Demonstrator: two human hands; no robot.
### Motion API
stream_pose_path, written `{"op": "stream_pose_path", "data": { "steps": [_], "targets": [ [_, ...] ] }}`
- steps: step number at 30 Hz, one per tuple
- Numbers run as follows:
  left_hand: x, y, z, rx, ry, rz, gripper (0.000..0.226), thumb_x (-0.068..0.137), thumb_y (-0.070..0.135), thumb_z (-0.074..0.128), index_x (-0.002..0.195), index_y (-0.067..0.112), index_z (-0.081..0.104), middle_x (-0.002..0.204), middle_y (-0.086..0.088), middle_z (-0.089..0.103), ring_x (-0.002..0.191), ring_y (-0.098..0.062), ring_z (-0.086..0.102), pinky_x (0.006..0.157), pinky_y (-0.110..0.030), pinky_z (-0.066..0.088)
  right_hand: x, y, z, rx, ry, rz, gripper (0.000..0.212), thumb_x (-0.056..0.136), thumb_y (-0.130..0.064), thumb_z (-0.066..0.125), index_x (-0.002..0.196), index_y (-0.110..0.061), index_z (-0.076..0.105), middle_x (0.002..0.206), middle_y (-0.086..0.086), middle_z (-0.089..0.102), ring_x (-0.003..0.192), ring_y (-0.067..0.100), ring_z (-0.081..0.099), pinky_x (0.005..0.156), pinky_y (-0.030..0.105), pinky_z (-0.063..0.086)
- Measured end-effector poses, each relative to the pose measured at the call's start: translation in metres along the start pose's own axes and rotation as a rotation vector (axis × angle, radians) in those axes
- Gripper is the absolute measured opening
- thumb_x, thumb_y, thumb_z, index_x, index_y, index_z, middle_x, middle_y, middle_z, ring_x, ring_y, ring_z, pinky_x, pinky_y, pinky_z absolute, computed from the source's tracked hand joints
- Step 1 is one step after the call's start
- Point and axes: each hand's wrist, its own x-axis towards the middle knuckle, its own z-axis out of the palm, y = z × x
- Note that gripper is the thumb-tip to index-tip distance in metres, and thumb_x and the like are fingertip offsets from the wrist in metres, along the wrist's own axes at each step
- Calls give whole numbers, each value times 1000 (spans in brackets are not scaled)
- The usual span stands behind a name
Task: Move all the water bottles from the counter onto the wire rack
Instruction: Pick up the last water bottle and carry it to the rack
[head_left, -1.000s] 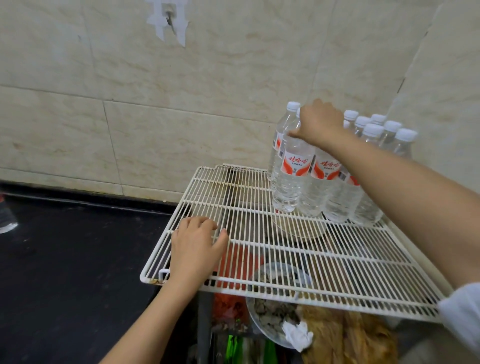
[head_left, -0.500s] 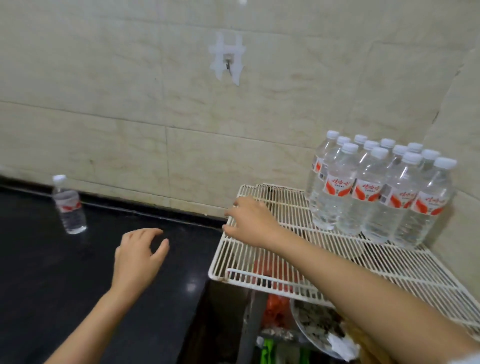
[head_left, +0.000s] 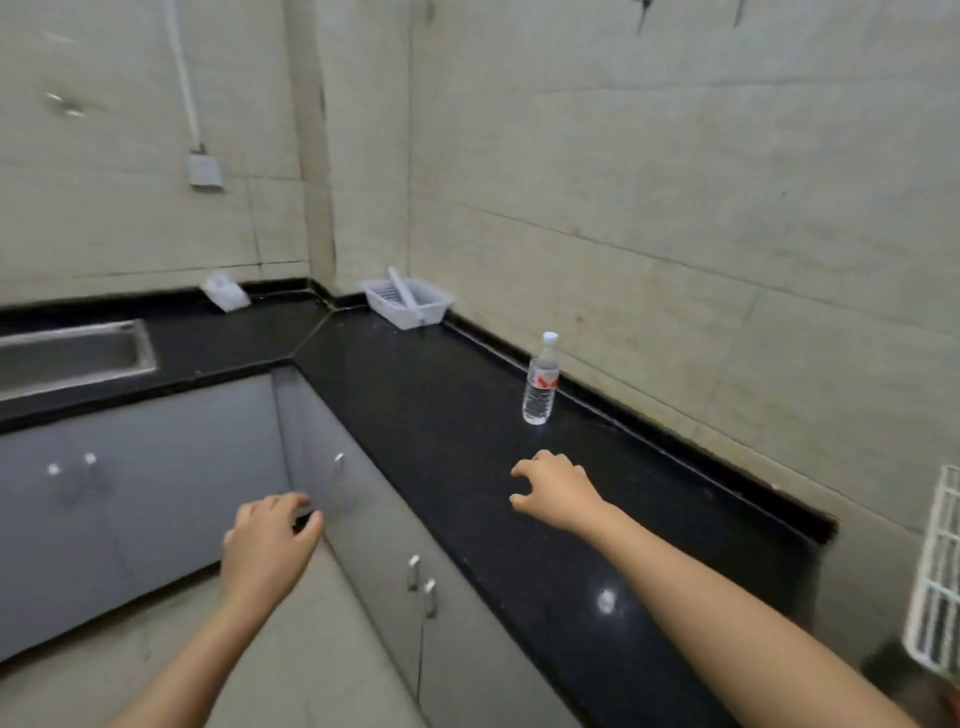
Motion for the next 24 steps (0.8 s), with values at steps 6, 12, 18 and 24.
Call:
{"op": "stream_pose_path", "data": {
  "steps": [6, 12, 18, 24],
  "targets": [
    [12, -86, -4, 28, -18, -170, 27, 83, 21, 59, 106, 7, 65, 115, -15, 65, 113, -36, 50, 91, -40, 40, 41, -39, 59, 110, -174, 40, 44, 85, -33, 54, 127, -20, 50, 131, 9, 48, 121, 29, 46, 99, 38, 39],
    [54, -115, 22, 35, -68, -210, 29, 84, 21, 58, 108, 6, 63, 118, -15, 63, 114, -34, 48, 94, -37, 36, 102, -42, 92, 282, -206, 126, 45, 84, -28, 59, 126, -14, 52, 133, 6, 53, 123, 22, 49, 100, 30, 39],
    [149, -126, 58, 84, -133, -179, 31, 86, 26, 54, 112, 12, 61, 121, -8, 61, 119, -28, 45, 93, -34, 37, 202, -46, 121, 432, -145, 200, 40, 83, -26, 62, 120, -11, 57, 128, 9, 57, 118, 23, 52, 95, 28, 40],
    [254, -128, 81, 97, -174, -158, 30, 88, 25, 53, 112, 10, 62, 122, -11, 61, 120, -31, 44, 94, -36, 36, 292, -54, 129, 590, -92, 312, 36, 83, -22, 63, 116, -8, 59, 123, 9, 61, 114, 22, 56, 92, 26, 42]
  ]
}}
